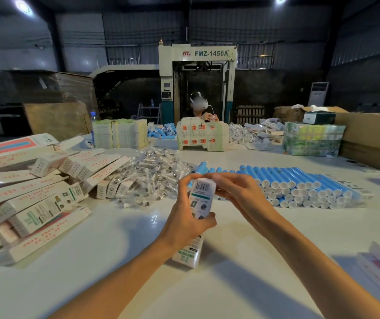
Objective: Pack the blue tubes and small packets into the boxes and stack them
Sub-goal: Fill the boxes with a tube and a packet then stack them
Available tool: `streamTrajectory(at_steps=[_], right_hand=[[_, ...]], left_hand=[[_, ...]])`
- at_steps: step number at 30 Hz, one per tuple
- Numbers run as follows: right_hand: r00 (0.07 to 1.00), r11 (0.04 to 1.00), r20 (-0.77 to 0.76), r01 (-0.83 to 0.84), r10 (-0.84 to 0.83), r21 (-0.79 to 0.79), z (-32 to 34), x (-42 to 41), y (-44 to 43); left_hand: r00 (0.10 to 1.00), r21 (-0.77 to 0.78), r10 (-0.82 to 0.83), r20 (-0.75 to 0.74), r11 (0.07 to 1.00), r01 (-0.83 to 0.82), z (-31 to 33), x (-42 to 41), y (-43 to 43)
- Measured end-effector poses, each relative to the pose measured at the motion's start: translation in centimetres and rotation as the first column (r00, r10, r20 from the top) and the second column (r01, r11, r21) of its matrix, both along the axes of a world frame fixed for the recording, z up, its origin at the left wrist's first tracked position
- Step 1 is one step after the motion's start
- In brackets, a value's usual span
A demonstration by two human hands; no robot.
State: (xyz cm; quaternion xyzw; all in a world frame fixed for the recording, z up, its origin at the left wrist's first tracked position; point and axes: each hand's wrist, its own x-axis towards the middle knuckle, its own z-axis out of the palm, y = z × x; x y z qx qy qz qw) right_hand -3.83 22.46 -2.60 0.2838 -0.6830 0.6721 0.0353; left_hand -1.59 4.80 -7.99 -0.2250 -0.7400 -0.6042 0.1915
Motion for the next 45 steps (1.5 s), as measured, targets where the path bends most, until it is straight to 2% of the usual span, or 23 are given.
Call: streamTrajectory(at_steps=[3, 6, 17, 19, 24, 28, 30, 32, 35, 38, 40, 43, 45], right_hand=[[0.99, 0.997, -0.117, 0.077, -0.079, -0.019, -1.3, -0.2, -0.9], [0.968, 0.989, -0.214, 0.142, -0.131, 0.033, -2.2, -0.4, -1.6], [0.895, 0.946, -0.366, 0.31, -0.256, 0.097, -2.6, 0.1, -1.7], [0.925, 0.961, -0.297, 0.267, -0.236, 0.07, -2.6, 0.3, -1.9], [0.996, 0.996, -0.01, 0.09, -0.09, 0.012, -3.6, 0.8, -2.7], [0.966, 0.988, 0.212, -0.152, 0.151, -0.01, -4.8, 1.2, -3.5], [0.949, 0.977, 0.231, -0.208, 0.214, -0.048, -4.8, 1.9, -4.2], [0.959, 0.98, 0.2, -0.197, 0.201, -0.039, -4.6, 2.8, -5.0], [0.987, 0.991, 0.107, -0.128, 0.123, 0.04, -4.4, 4.0, -5.4], [0.998, 0.994, 0.047, 0.031, -0.036, 0.103, -4.2, 4.7, -3.9], [0.983, 0.961, -0.004, 0.182, -0.185, 0.208, -3.2, 5.1, -2.1], [0.928, 0.849, -0.162, 0.372, -0.336, 0.376, -1.5, 6.2, 2.1], [0.863, 0.727, -0.318, 0.502, -0.392, 0.468, -0.2, 7.3, 5.9]], left_hand=[[1.0, 0.036, 0.024, -0.007, 0.999, -0.024, -0.1, -0.3, -0.1], [1.0, 0.058, 0.024, -0.019, 0.998, -0.023, -0.2, -0.4, -0.3], [0.999, 0.04, 0.038, -0.024, 0.999, -0.038, -0.4, -0.2, -0.2], [0.999, 0.049, 0.045, -0.029, 0.998, -0.043, -0.3, -0.1, -0.2], [0.992, 0.111, 0.113, -0.057, 0.988, -0.106, -0.9, -0.4, -0.5], [0.985, 0.177, 0.154, -0.078, 0.974, -0.139, -1.0, -1.3, -1.0], [0.98, 0.204, 0.175, -0.092, 0.967, -0.153, -1.2, -1.6, -0.8], [0.983, 0.231, 0.156, -0.094, 0.964, -0.131, -1.4, -1.7, -0.7], [1.0, 0.274, 0.01, -0.001, 0.962, -0.01, -1.4, -1.8, -0.6], [1.0, 0.087, 0.024, 0.014, 0.996, -0.025, -1.6, -1.6, -0.7], [0.998, -0.03, 0.065, 0.02, 0.997, -0.064, -1.7, -1.7, -0.8], [0.995, -0.234, 0.101, -0.014, 0.967, -0.102, -1.9, -1.7, -1.2], [0.993, -0.391, 0.1, -0.063, 0.913, -0.116, -2.1, -1.7, -1.3]])
